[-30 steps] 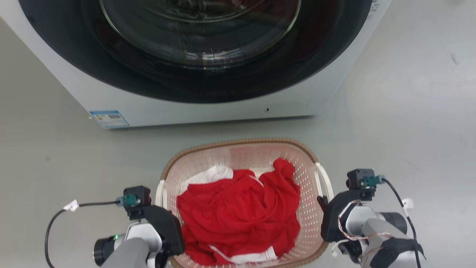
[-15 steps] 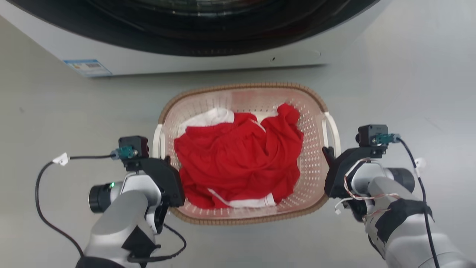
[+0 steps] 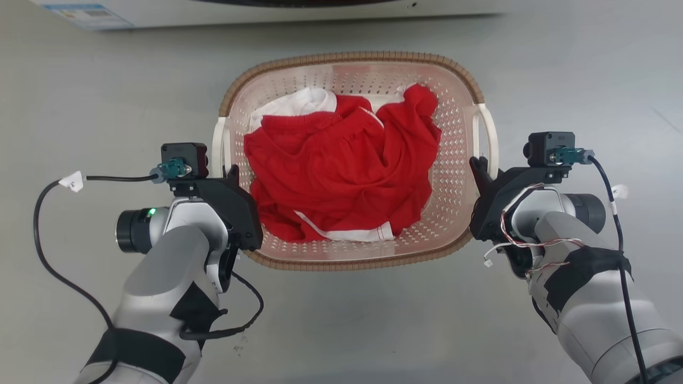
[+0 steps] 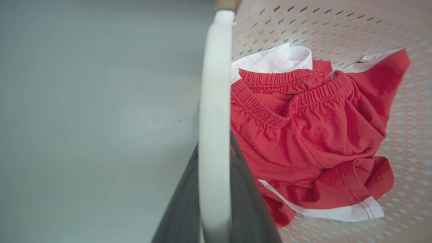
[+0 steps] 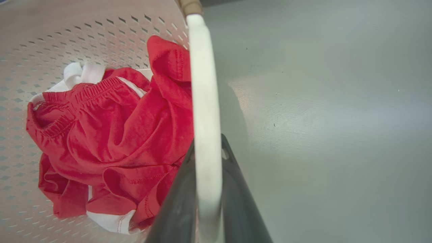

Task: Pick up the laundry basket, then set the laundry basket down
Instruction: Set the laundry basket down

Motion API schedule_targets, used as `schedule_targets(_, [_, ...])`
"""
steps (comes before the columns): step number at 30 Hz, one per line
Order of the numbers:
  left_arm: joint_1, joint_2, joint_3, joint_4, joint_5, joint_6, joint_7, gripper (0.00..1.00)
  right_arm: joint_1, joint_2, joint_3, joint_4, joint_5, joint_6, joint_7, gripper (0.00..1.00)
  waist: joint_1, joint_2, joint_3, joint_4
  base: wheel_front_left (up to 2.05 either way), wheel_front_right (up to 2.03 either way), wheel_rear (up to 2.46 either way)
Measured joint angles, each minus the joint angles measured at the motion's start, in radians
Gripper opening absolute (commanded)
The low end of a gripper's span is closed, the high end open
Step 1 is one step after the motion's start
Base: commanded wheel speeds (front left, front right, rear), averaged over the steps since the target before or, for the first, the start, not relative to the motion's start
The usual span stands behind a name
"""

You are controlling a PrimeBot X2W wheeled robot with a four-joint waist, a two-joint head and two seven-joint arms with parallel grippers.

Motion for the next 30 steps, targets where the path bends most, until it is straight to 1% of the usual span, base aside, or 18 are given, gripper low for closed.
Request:
schedule_targets(8, [-0.034,-0.002,-0.008,0.013,0.010,0.000,-0.043,0.00,-0.025,0.000,-0.004,0.013,-0.003,0.000,-0.042,0.00,0.0000,0.0000,0.082,0.008,0.00,0.00,0.00])
schedule_targets(24, [-0.058,-0.010,-0.014,0.042,0.010,-0.010,-0.087,0.00,-0.046,0.001,-0.003,0.035,-0.007,0.006,-0.085,0.00,-0.0002,-0.0002,0.112,0.018,0.00,0.00,0.00])
schedule_targets(25, [-0.062,-0.010,-0.014,0.043,0.010,-0.010,-0.088,0.00,-0.048,0.001,-0.003,0.035,-0.007,0.006,-0.086,0.35,-0.0003,-0.0002,0.113,0.018,0.00,0.00,0.00])
schedule_targets(26, [-0.064,-0.011,-0.014,0.044,0.010,-0.010,-0.089,0.00,-0.049,0.001,-0.003,0.036,-0.007,0.006,-0.087,0.89,-0.0003,-0.0002,0.115,0.019,0.00,0.00,0.00])
schedule_targets(27, [-0.066,-0.011,-0.014,0.046,0.010,-0.010,-0.091,0.00,-0.050,0.001,-0.003,0.039,-0.007,0.006,-0.093,1.00,-0.0002,-0.0002,0.116,0.019,0.00,0.00,0.00])
schedule_targets(28, [-0.066,-0.011,-0.014,0.048,0.010,-0.010,-0.091,0.00,-0.052,-0.001,-0.004,0.043,-0.007,0.006,-0.094,1.00,-0.0002,-0.0002,0.117,0.019,0.00,0.00,0.00])
schedule_targets(30, [-0.066,-0.007,-0.013,0.054,0.010,-0.010,-0.094,0.45,-0.053,-0.009,-0.005,0.048,-0.007,0.006,-0.095,1.00,-0.0002,-0.0002,0.118,0.020,0.00,0.00,0.00])
